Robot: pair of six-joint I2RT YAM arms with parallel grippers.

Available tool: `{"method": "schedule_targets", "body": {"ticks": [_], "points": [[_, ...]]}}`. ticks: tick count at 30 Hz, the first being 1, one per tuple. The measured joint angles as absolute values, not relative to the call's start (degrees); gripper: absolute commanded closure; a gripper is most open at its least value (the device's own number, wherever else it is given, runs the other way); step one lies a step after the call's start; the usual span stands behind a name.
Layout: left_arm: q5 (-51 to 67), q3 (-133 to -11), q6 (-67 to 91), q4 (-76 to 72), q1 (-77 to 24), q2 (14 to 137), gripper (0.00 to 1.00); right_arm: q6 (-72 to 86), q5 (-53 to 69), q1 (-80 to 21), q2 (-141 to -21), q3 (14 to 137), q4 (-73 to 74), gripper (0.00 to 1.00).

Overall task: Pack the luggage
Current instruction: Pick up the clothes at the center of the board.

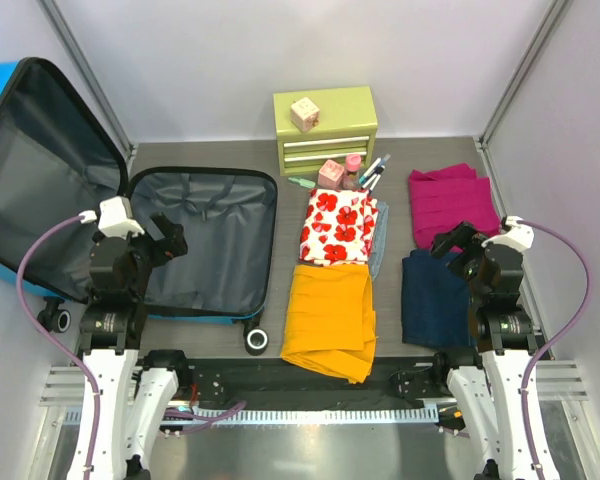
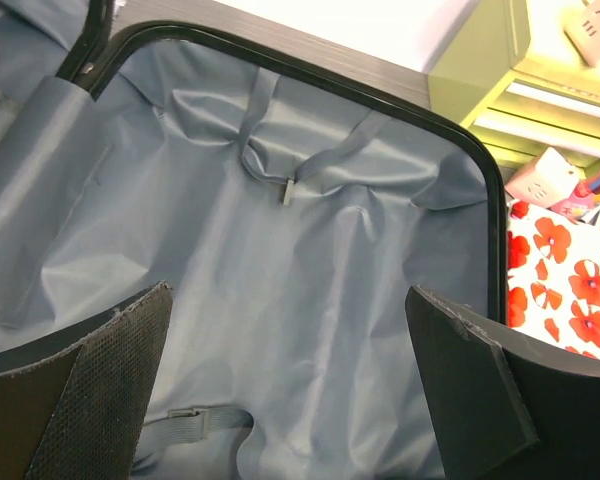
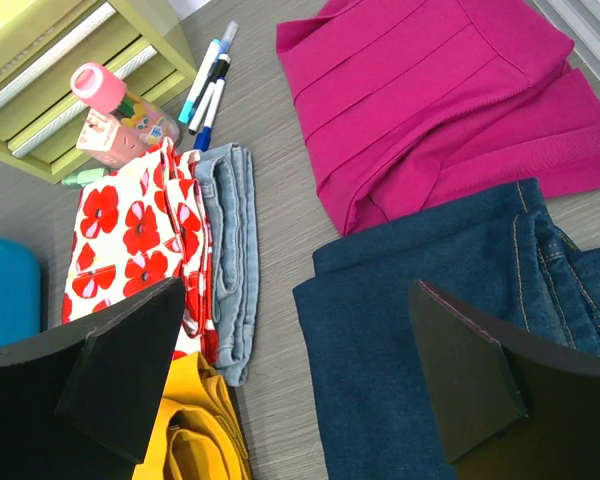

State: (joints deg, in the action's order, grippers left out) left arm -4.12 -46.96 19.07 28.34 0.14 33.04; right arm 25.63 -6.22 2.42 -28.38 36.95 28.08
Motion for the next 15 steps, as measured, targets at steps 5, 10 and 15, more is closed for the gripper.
{"method": "schedule_targets", "body": {"ticks": [5,10,15], "points": [[-5.8,-47.0,19.1,28.4,0.2,32.5,0.0,25.6,-7.0,2.4,-28.4,36.9,28.5,0.0],[-5.1,-46.9,19.0,28.2,0.2,32.5,0.0,25.6,-7.6,2.4,-28.4,36.9,28.6,0.0],[-2.6,-47.8,19.2,28.2,-1.0,36.6,0.06,25.6,-7.8,2.4,-29.1,36.9,28.7,0.0]]}}
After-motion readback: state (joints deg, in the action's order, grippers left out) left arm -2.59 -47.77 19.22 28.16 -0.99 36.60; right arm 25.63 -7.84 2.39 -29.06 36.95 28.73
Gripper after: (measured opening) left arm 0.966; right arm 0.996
